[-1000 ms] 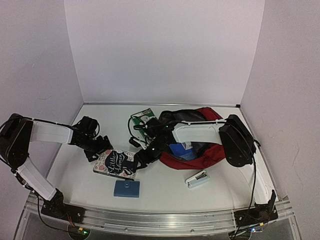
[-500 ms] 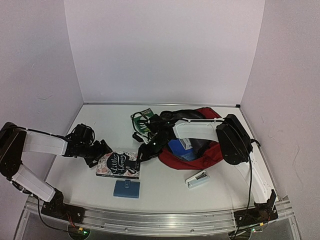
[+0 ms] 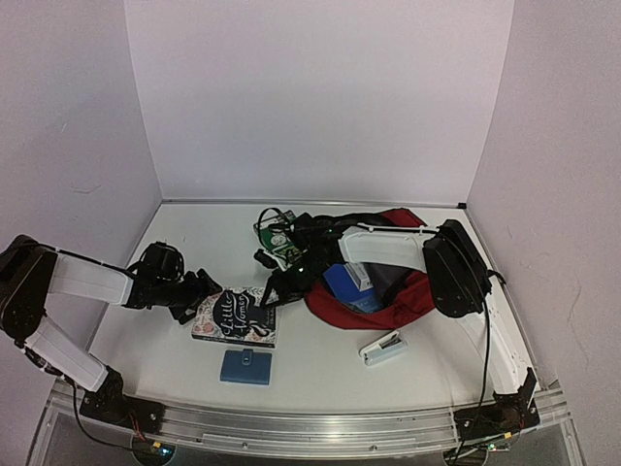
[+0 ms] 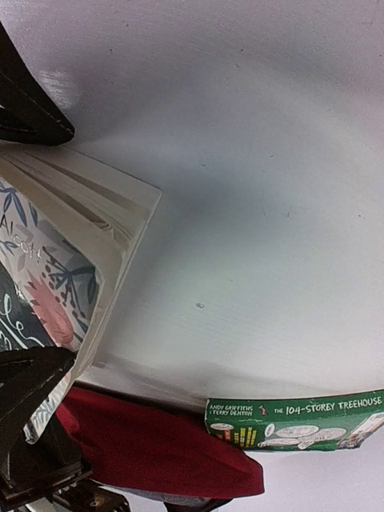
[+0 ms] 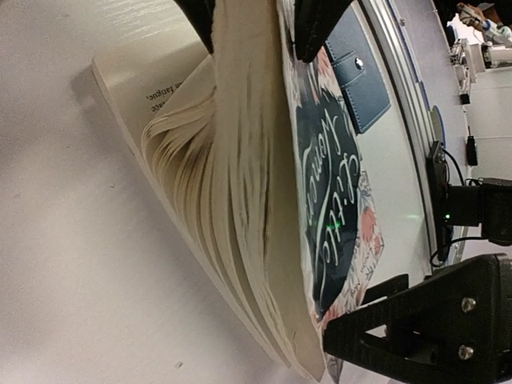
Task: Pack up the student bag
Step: Pick up the book from the center of the board.
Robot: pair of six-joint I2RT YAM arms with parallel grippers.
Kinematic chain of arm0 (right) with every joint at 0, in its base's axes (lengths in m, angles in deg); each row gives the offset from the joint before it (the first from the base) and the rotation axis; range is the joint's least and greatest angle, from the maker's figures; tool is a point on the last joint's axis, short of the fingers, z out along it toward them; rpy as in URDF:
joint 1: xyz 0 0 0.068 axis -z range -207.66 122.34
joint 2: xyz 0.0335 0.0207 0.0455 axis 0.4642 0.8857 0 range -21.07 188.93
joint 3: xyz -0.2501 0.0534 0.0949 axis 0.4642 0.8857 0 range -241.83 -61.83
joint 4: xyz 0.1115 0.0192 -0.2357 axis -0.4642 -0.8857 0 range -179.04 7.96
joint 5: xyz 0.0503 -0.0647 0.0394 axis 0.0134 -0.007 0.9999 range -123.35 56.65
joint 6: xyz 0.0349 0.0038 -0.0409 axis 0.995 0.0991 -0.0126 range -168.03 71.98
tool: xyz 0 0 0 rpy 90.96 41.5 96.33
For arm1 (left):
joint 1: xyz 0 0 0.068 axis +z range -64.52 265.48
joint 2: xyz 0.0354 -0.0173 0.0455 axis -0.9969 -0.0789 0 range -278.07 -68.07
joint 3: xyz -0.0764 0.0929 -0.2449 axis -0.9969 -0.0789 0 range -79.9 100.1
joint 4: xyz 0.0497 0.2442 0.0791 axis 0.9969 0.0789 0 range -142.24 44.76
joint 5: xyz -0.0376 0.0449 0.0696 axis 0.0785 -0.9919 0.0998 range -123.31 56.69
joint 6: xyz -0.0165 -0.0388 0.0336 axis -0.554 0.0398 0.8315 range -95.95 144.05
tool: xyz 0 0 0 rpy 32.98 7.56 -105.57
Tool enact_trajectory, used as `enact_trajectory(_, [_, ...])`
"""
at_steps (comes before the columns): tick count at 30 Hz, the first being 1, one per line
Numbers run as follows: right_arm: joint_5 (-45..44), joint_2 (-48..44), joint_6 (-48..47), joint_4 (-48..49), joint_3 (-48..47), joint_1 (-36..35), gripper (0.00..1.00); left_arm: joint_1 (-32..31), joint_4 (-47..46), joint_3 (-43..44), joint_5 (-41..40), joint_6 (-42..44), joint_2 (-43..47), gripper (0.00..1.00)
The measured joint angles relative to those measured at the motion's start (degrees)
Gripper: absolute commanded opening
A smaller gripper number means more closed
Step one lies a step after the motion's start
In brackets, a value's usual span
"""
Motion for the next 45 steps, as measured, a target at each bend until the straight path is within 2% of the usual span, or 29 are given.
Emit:
enact_trajectory(3, [1.0,0.0,1.1,0.0,-0.3,0.0,0.0,0.0,-0.3,0.0,0.2,-0.1,0.0,0.9])
enact_trajectory(9, [1.2,0.0,1.5,-0.2,-0.7,0.9,0.0,0.0,0.1,-0.7,0.7,0.3,2.1,0.99])
enact_trajectory(15, [3.2,-2.1,1.6,0.1,-0.7,1.7,0.0,-0.4,6.7,-0.1,1.0,2.8,13.9,1.0])
enact_trajectory(22, [6.7,-10.2,3.5,-0.1,-0.7,3.4,0.0,0.0,12.4,6.7,2.8,6.0,23.1,1.0])
enact_trajectory(31, [8.0,-19.9,4.2,0.0,0.2,6.5,0.0,-0.1,16.6,11.0,7.3,6.7,27.7,1.0])
enact_trajectory(38, [6.3,-25.8,2.7,0.5,4.2,8.6,0.0,-0.3,21.3,11.0,9.1,6.7,27.0,1.0])
enact_trajectory(45, [7.2,-26.6,2.5,0.5,7.5,8.5,0.0,-0.3,16.1,9.9,15.1,6.5,26.8,0.99])
